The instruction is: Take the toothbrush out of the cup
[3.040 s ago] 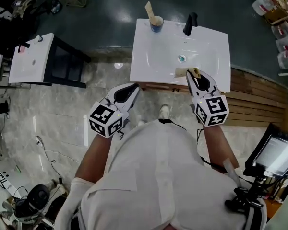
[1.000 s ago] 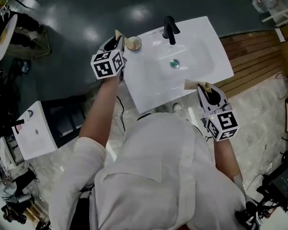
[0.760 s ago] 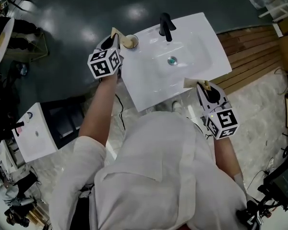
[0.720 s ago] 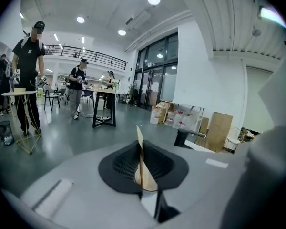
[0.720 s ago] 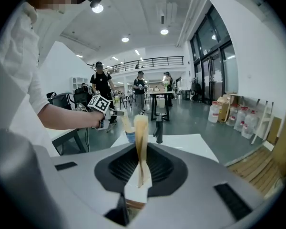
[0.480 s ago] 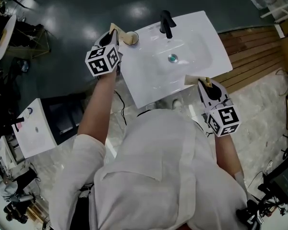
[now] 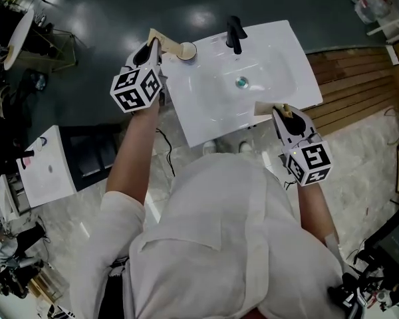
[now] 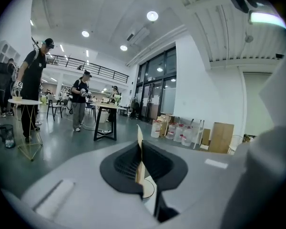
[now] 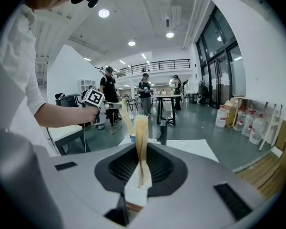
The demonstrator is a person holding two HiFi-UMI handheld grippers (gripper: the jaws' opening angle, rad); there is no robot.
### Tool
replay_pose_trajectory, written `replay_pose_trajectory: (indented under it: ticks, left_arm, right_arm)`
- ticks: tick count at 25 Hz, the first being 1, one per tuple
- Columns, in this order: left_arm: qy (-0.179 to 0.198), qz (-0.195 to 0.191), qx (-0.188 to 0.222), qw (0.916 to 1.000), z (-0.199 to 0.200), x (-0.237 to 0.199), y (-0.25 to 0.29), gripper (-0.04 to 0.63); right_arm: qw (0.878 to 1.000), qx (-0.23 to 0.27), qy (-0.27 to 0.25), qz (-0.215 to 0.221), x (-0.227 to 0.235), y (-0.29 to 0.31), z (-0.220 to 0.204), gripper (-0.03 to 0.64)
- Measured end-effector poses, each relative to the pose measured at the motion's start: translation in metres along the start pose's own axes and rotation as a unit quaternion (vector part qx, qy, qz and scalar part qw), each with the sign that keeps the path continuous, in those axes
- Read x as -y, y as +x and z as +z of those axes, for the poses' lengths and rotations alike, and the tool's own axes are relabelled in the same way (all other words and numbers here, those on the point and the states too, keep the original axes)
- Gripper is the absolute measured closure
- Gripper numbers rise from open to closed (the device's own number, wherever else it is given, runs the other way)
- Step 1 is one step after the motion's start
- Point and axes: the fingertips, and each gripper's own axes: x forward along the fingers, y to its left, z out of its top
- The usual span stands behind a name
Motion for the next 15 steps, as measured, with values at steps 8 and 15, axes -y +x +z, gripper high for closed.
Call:
replay_pose_trajectory:
  ticks: [8, 15]
  left_arm:
    - [-0.005, -0.001, 0.027, 0.9996, 0.023, 0.014, -0.037, 0.588]
    - [-0.006, 0.008, 0.042, 0.9991, 0.037, 0.033, -0.074, 0.588]
  right_arm:
    - [0.999, 0.008, -0.015, 0.035, 0.000, 0.008, 0.008, 0.571]
    - [0.997, 0.013, -0.031, 0.068, 0.005, 0.015, 0.015, 0.571]
